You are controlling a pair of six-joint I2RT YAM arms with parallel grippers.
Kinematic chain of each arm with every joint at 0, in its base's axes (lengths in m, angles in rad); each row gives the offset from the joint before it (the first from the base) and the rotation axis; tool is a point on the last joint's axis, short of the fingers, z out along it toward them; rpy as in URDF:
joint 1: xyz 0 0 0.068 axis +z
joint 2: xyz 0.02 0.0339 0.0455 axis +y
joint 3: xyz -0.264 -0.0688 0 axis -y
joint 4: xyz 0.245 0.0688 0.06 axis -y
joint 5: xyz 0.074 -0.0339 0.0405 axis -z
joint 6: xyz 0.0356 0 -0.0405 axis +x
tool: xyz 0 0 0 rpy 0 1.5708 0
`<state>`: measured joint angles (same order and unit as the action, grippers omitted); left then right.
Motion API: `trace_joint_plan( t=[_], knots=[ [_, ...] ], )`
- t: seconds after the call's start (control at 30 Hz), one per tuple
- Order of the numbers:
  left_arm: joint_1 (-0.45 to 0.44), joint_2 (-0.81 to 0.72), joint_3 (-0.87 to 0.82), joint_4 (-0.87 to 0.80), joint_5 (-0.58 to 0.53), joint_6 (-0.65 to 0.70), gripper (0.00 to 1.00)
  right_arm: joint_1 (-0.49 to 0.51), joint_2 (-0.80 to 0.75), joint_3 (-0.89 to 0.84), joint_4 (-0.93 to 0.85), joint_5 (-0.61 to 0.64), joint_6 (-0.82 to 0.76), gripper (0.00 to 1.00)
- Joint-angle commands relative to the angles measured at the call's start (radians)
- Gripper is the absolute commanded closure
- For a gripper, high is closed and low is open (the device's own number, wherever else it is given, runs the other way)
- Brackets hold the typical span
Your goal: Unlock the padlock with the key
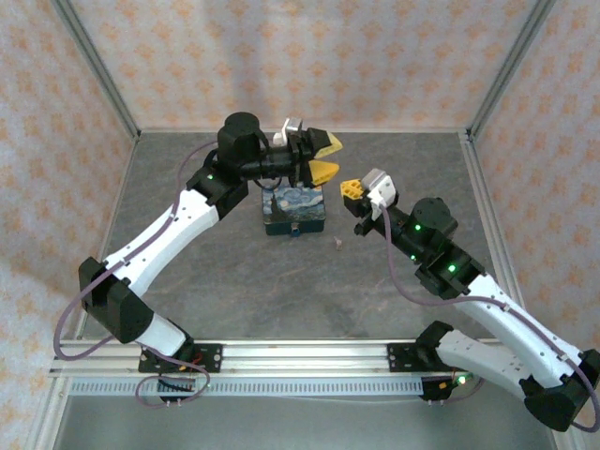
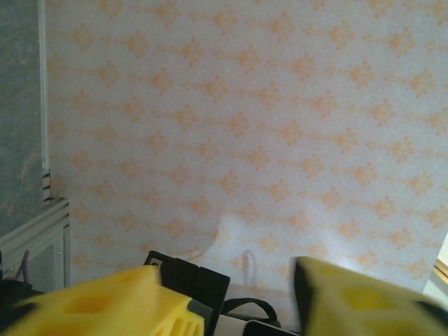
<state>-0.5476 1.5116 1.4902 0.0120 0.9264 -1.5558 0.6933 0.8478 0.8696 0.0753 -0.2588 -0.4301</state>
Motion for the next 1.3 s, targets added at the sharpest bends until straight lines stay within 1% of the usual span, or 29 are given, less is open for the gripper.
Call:
trace_joint_plan(
  t=[0.0,0.07,0.1,0.13,0.2,0.23,0.27,0.3,0.33,0.37,0.4,0.43,0.47,0.5,0.53,0.57,0.7,0.73,0.83,0.9,0.97,1.03,1.17,1.27],
  knots=[
    [0.003,-0.034,-0.01,-0.037,-0.002,0.045,0.31,0.003,-0.011,0.002,0.033,0.047,0.016,1.0],
    [0.003,-0.043,-0.03,-0.052,-0.008,0.059,0.28,0.003,0.003,0.012,0.008,0.066,0.017,1.0],
    [0.004,-0.05,-0.039,-0.067,-0.014,0.073,0.24,0.003,0.009,0.015,-0.006,0.073,0.02,1.0],
    [0.007,-0.057,-0.042,-0.101,-0.024,0.1,0.22,0.003,0.015,0.018,-0.024,0.084,0.035,1.0],
    [0.017,-0.078,-0.03,-0.26,-0.077,0.218,0.21,0.003,0.029,0.028,-0.077,0.125,0.088,0.99],
    [0.022,-0.091,-0.026,-0.331,-0.109,0.274,0.21,0.002,0.036,0.036,-0.111,0.155,0.133,0.94],
    [0.028,-0.107,-0.028,-0.398,-0.147,0.328,0.21,0.001,0.045,0.044,-0.151,0.192,0.197,0.87],
    [0.034,-0.124,-0.036,-0.453,-0.186,0.375,0.21,-0.001,0.054,0.047,-0.188,0.228,0.271,0.79],
    [0.036,-0.14,-0.048,-0.487,-0.218,0.407,0.21,-0.004,0.063,0.05,-0.221,0.263,0.342,0.71],
    [0.038,-0.16,-0.065,-0.518,-0.25,0.44,0.21,-0.008,0.076,0.052,-0.274,0.288,0.423,0.57],
    [0.039,-0.179,-0.086,-0.542,-0.283,0.461,0.21,-0.013,0.09,0.053,-0.319,0.295,0.498,0.48],
    [0.04,-0.193,-0.11,-0.547,-0.301,0.473,0.21,-0.018,0.102,0.048,-0.346,0.277,0.54,0.46],
    [0.04,-0.208,-0.135,-0.556,-0.321,0.486,0.21,-0.019,0.112,0.039,-0.363,0.252,0.581,0.39],
    [0.039,-0.221,-0.161,-0.568,-0.338,0.496,0.21,-0.022,0.118,0.024,-0.369,0.245,0.645,0.3],
    [0.039,-0.232,-0.181,-0.569,-0.349,0.501,0.21,-0.032,0.118,0.008,-0.354,0.209,0.678,0.08],
    [0.038,-0.243,-0.203,-0.574,-0.361,0.512,0.21,-0.044,0.12,-0.009,-0.339,0.165,0.711,0.01],
    [0.039,-0.284,-0.273,-0.593,-0.404,0.533,0.21,-0.102,0.157,-0.043,-0.328,0.111,0.791,0.01],
    [0.039,-0.294,-0.287,-0.593,-0.411,0.534,0.21,-0.118,0.179,-0.042,-0.345,0.106,0.797,0.04],
    [0.038,-0.321,-0.325,-0.595,-0.429,0.541,0.21,-0.174,0.304,-0.004,-0.446,0.054,0.792,0.31],
    [0.038,-0.333,-0.337,-0.607,-0.443,0.55,0.22,-0.188,0.409,0.02,-0.491,0.015,0.779,0.4],
    [0.04,-0.343,-0.349,-0.615,-0.455,0.553,0.22,-0.19,0.495,0.036,-0.499,-0.022,0.768,0.44],
    [0.039,-0.347,-0.362,-0.615,-0.456,0.55,0.22,-0.19,0.563,0.044,-0.489,-0.037,0.765,0.46],
    [0.04,-0.356,-0.384,-0.606,-0.455,0.541,0.22,-0.19,0.661,0.052,-0.441,-0.013,0.745,0.44],
    [0.038,-0.361,-0.394,-0.604,-0.459,0.539,0.22,-0.189,0.733,0.095,-0.451,0.005,0.711,0.44]
  ],
)
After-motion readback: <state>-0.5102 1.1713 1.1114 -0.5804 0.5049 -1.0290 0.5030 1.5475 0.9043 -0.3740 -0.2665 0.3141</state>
